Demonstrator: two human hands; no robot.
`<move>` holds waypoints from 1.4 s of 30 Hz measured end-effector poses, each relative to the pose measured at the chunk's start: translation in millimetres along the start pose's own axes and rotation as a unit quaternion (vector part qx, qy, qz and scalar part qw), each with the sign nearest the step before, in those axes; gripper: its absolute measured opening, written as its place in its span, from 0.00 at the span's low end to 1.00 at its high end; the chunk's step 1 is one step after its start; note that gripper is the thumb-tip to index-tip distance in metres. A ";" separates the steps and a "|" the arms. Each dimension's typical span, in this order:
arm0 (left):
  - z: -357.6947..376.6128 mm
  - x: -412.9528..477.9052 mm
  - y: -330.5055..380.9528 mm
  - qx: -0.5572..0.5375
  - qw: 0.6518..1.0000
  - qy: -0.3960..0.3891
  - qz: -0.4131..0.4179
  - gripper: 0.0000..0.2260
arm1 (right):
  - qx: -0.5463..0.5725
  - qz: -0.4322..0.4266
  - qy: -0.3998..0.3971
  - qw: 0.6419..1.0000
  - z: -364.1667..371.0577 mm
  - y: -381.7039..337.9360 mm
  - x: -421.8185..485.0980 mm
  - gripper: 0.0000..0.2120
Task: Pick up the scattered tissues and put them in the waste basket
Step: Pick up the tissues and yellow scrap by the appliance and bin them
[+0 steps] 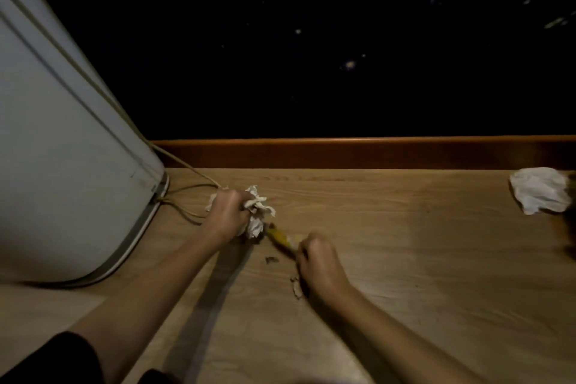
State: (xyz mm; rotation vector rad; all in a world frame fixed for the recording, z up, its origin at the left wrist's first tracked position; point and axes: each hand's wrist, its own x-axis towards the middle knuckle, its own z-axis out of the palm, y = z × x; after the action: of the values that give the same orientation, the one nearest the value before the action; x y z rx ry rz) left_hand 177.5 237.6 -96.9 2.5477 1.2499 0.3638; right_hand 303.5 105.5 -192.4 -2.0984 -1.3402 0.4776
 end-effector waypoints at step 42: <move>5.9 -13.2 52.1 0.091 0.992 -0.082 0.001 0.10 | -0.004 -0.062 0.016 0.998 -34.1 50.2 -29.9 0.03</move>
State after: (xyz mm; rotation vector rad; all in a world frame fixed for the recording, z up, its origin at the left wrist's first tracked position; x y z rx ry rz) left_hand 209.6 195.7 -85.2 2.6661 1.2698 0.0392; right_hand 345.3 52.9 -199.9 -2.0060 -1.4465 0.3846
